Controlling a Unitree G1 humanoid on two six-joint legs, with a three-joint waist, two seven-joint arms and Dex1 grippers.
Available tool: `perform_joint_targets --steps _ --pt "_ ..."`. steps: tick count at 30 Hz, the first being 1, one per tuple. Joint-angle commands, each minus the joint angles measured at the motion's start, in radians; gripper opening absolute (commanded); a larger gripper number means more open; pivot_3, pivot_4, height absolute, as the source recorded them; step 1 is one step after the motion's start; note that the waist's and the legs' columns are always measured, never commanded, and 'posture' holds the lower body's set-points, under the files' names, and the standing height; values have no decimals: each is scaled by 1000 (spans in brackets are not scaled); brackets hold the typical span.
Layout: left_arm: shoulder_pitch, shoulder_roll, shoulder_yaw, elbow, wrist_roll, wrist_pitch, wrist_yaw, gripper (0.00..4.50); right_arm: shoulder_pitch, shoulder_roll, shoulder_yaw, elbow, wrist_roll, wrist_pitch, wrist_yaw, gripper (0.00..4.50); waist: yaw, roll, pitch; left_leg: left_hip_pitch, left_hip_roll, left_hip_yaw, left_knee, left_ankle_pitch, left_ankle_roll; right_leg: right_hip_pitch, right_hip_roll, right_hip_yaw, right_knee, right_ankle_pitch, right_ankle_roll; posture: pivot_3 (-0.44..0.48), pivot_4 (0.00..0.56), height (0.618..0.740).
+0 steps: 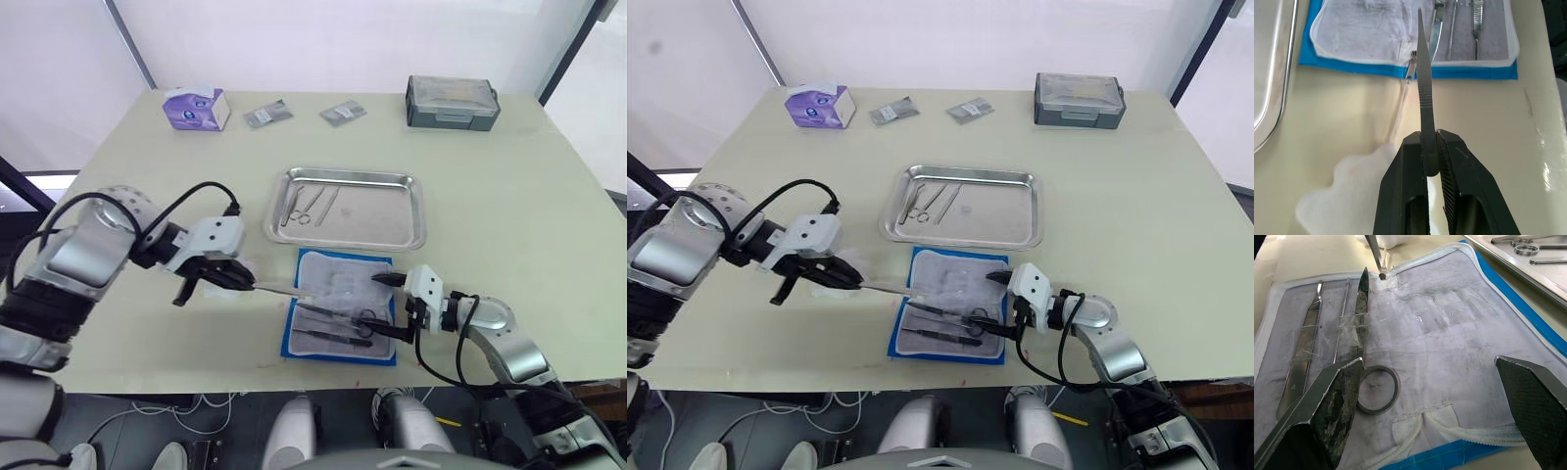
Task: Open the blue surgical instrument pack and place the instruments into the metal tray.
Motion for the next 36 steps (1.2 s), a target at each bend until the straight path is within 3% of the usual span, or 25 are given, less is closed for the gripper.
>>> perform_joint_targets --steps 1,12,16,18,21,32,36 --pt "-23 -1 34 -9 -47 15 -48 36 48 -23 46 108 -52 46 8 4500 0 0 0 0 0 0 0 0 0 0 0 0 0 0 0 0 150 731" --pt "-15 -218 175 -142 -95 289 216 36 46 -27 45 104 -54 49 10 4500 0 -1 0 0 0 0 0 0 0 0 0 0 0 0 0 0 150 731" --pt "-45 -395 213 -201 -107 458 439 36 45 -31 43 111 -55 45 14 4500 1 -2 0 0 0 -1 1 0 0 0 0 0 0 0 0 0 150 731" --pt "-55 -577 236 -234 -81 556 686 36 46 -23 47 109 -55 47 9 4500 2 -1 0 -1 0 -1 1 0 0 0 0 0 0 0 1 0 150 731" --pt "-61 -708 266 -238 -34 588 866 36 44 -21 47 109 -53 48 9 4500 -1 -5 -2 -1 -1 -3 1 0 0 1 -1 -1 0 1 1 0 150 731" --pt "-115 -907 290 -119 96 651 1234 36 45 -18 46 110 -53 47 8 4500 -1 -3 -2 0 -2 -8 1 0 0 1 -1 -1 1 1 1 0 150 731" --pt "-141 -958 289 -58 112 704 1289 36 45 -18 46 111 -53 46 8 4500 -2 -2 -2 0 -2 -9 1 0 0 1 -1 -1 1 1 0 0 150 731"
